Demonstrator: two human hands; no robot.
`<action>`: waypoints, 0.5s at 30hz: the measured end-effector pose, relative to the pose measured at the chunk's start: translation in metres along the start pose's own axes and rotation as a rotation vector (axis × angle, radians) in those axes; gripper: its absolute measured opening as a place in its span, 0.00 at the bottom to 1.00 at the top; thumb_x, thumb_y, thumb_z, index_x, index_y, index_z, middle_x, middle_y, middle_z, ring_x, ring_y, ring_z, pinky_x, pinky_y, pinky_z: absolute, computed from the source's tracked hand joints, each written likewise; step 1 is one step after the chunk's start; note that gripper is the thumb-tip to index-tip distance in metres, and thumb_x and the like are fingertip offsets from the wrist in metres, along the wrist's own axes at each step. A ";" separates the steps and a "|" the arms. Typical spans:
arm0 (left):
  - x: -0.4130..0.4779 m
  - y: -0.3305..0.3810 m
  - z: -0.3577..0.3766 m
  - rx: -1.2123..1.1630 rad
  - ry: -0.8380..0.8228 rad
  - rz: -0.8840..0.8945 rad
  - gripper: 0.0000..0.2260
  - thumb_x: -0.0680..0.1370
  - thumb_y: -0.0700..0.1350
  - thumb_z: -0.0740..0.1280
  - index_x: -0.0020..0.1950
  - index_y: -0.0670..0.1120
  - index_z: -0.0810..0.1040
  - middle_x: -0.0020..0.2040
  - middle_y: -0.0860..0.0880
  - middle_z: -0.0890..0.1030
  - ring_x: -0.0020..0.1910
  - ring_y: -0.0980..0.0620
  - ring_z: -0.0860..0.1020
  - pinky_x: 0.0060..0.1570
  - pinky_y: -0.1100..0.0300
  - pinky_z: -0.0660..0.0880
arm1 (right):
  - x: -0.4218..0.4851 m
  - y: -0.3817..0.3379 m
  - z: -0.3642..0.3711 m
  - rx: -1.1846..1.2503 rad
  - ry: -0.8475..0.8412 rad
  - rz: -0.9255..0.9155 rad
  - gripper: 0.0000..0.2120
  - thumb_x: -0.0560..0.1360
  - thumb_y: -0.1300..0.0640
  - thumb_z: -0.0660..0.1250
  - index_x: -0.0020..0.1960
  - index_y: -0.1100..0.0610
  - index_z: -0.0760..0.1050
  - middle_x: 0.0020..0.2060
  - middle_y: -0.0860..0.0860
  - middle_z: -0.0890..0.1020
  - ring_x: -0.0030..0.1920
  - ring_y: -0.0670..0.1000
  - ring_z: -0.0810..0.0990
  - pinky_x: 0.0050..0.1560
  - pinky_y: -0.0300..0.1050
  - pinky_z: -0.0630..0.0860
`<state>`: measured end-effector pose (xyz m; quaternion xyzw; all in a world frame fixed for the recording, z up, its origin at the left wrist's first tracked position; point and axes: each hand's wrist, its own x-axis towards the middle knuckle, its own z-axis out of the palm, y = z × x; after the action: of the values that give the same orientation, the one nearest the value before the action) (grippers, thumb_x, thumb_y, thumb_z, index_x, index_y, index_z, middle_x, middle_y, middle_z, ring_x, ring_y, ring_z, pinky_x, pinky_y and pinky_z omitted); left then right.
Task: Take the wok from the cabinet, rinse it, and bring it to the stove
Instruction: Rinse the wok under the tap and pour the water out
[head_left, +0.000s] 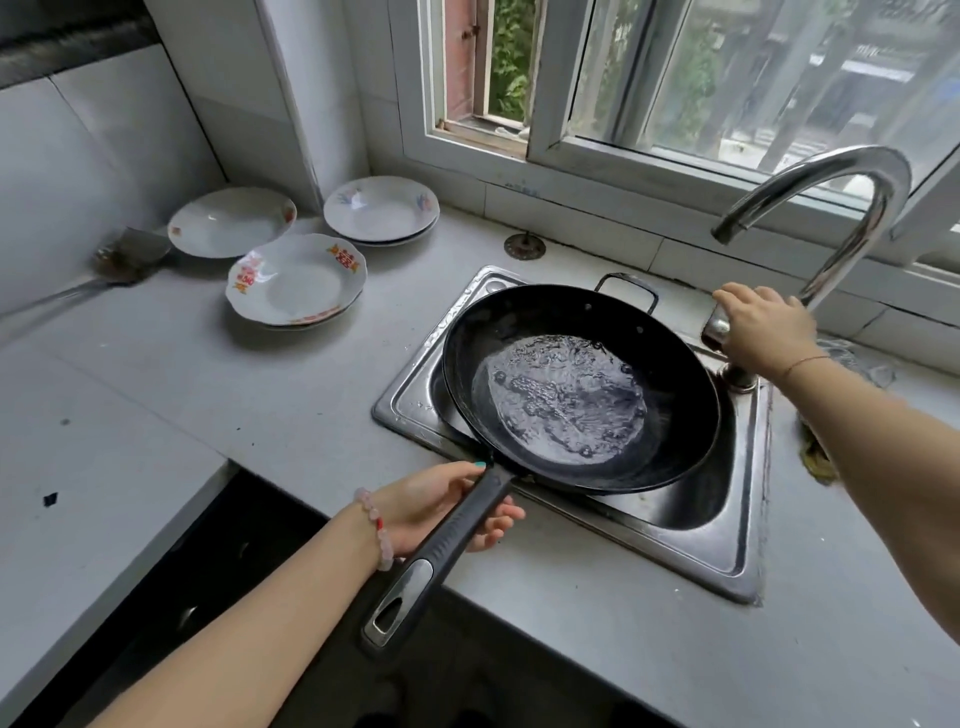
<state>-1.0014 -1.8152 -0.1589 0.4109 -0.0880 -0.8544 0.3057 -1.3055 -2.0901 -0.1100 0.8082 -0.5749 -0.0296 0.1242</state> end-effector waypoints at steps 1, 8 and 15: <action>0.000 -0.001 0.001 -0.011 0.005 0.009 0.20 0.80 0.50 0.57 0.55 0.33 0.74 0.44 0.40 0.81 0.38 0.48 0.81 0.39 0.58 0.80 | -0.003 -0.004 -0.001 0.071 -0.023 0.023 0.25 0.76 0.59 0.60 0.72 0.57 0.63 0.72 0.52 0.66 0.69 0.57 0.66 0.66 0.55 0.66; -0.004 0.000 0.012 -0.009 -0.003 -0.003 0.20 0.81 0.49 0.54 0.52 0.32 0.73 0.38 0.41 0.82 0.34 0.49 0.82 0.38 0.58 0.81 | -0.073 -0.066 -0.003 0.738 0.033 0.264 0.25 0.71 0.67 0.61 0.68 0.62 0.68 0.67 0.60 0.72 0.67 0.58 0.71 0.66 0.47 0.65; -0.014 -0.004 0.016 0.024 0.002 -0.030 0.19 0.81 0.48 0.55 0.49 0.32 0.75 0.39 0.39 0.82 0.33 0.48 0.82 0.37 0.57 0.81 | -0.137 -0.121 -0.020 0.954 -0.039 0.392 0.27 0.72 0.64 0.60 0.72 0.57 0.66 0.66 0.53 0.74 0.61 0.52 0.75 0.60 0.45 0.69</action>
<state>-1.0090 -1.8050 -0.1412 0.4168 -0.0920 -0.8572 0.2881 -1.2362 -1.9214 -0.1317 0.6514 -0.6672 0.2447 -0.2658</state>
